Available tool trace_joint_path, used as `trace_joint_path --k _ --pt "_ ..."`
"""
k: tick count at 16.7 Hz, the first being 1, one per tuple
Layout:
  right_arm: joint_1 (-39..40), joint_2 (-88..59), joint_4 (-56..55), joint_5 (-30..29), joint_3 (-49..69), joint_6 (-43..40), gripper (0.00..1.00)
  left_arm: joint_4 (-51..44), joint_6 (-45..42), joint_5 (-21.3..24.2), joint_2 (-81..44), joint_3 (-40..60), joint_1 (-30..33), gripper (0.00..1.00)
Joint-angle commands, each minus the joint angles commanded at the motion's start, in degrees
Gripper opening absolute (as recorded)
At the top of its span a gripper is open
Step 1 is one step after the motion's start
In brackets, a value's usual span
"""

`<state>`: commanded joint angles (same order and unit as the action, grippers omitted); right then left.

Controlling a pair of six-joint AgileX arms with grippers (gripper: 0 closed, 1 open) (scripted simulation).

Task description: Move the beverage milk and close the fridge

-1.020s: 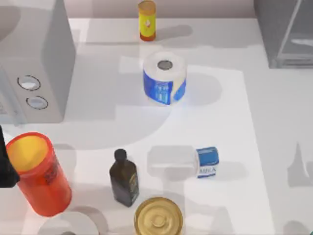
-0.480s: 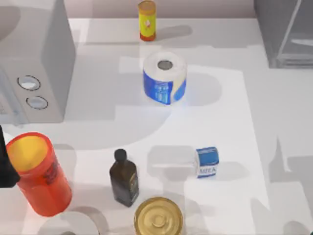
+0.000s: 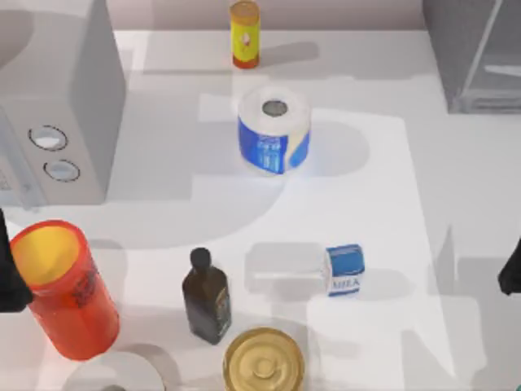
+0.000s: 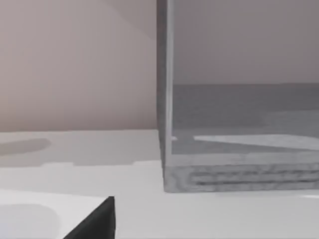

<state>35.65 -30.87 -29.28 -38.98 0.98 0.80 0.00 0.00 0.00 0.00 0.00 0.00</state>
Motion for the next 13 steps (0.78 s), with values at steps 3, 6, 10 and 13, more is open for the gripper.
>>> trace_joint_path --k 3,6,10,13 --pt "8.9 -6.8 -6.4 -8.2 0.0 0.2 1.00 0.0 0.0 0.0 0.0 0.0 0.0 1.00" --pt "15.4 -11.7 -11.0 -13.2 0.2 0.3 1.00 0.0 0.0 0.0 0.0 0.0 0.0 1.00" --pt "17.3 -13.1 -12.5 -14.2 0.4 0.2 1.00 0.0 0.0 0.0 0.0 0.0 0.0 1.00" --pt "17.1 -13.0 -12.4 -14.1 0.2 0.3 1.00 0.0 0.0 0.0 0.0 0.0 0.0 1.00"
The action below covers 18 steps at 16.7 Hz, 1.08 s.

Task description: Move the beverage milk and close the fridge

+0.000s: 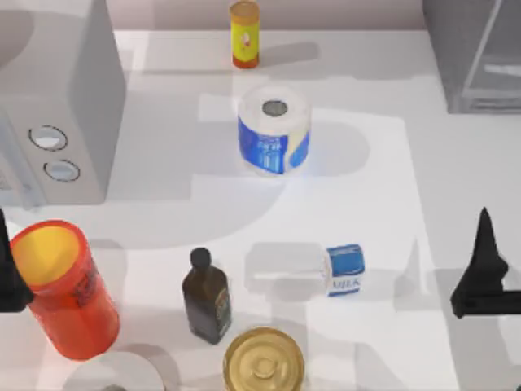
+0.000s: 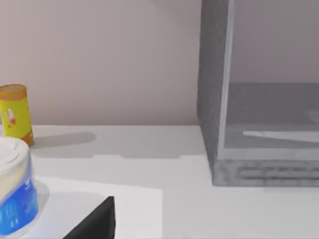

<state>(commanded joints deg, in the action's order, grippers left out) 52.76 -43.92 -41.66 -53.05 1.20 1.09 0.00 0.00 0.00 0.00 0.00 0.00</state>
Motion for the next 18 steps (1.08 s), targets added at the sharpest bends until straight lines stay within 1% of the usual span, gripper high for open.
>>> trace_joint_path --k 3,6,14,18 --pt "0.8 -3.3 0.3 0.5 1.1 1.5 1.00 0.0 0.0 0.0 0.0 0.0 0.0 1.00" --pt "1.8 -10.8 1.3 1.0 3.2 4.7 1.00 0.0 0.0 0.0 0.0 0.0 0.0 1.00" --pt "4.7 -36.7 4.1 2.8 14.1 18.1 1.00 0.0 0.0 0.0 0.0 0.0 0.0 1.00" --pt "7.0 -46.6 4.7 4.4 19.2 23.9 1.00 0.0 0.0 0.0 0.0 0.0 0.0 1.00"
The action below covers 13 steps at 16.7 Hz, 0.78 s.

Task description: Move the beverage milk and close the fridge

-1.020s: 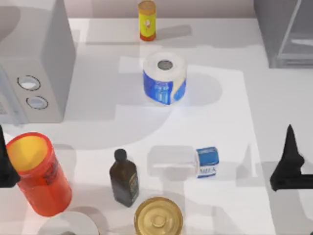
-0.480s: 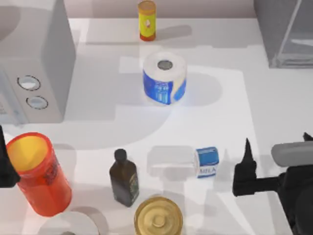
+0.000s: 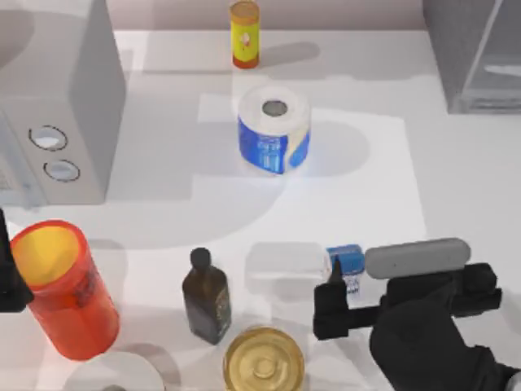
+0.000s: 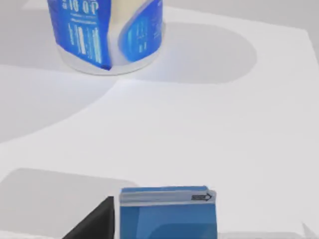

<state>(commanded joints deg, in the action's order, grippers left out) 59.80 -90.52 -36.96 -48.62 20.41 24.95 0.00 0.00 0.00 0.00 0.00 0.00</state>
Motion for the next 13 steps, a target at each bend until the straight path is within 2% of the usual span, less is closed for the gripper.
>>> trace_joint_path --k 8,13 --pt "2.3 -4.7 0.2 1.4 2.6 2.9 1.00 0.0 0.0 0.0 0.0 0.0 0.0 1.00" --pt "-1.3 -7.3 -1.6 3.7 5.1 0.5 1.00 0.0 0.0 0.0 0.0 0.0 0.0 1.00"
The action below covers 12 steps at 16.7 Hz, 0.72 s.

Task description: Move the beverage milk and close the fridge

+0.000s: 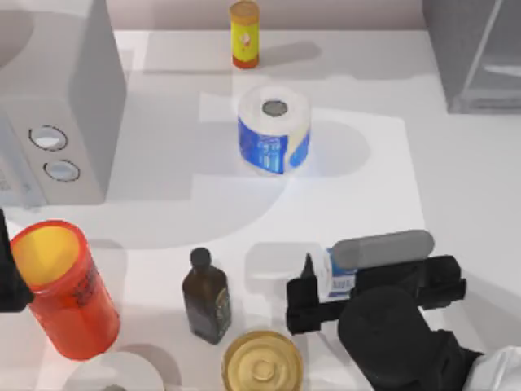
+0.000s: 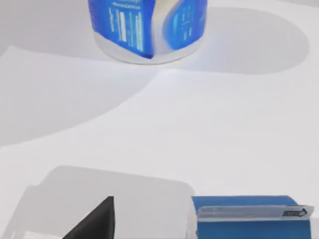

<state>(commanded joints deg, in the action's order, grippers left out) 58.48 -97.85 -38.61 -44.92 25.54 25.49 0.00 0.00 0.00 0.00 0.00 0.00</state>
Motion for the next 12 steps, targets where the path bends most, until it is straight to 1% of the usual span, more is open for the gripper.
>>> trace_joint_path --k 5,8,12 --pt "-2.7 -5.9 -4.7 2.8 2.9 -2.4 1.00 0.0 0.0 0.0 0.0 0.0 0.0 1.00" --pt "-2.9 -6.8 -6.8 3.0 1.7 -2.6 1.00 0.0 0.0 0.0 0.0 0.0 0.0 1.00" --pt "-2.9 -6.9 -7.1 3.0 1.5 -2.5 1.00 0.0 0.0 0.0 0.0 0.0 0.0 1.00"
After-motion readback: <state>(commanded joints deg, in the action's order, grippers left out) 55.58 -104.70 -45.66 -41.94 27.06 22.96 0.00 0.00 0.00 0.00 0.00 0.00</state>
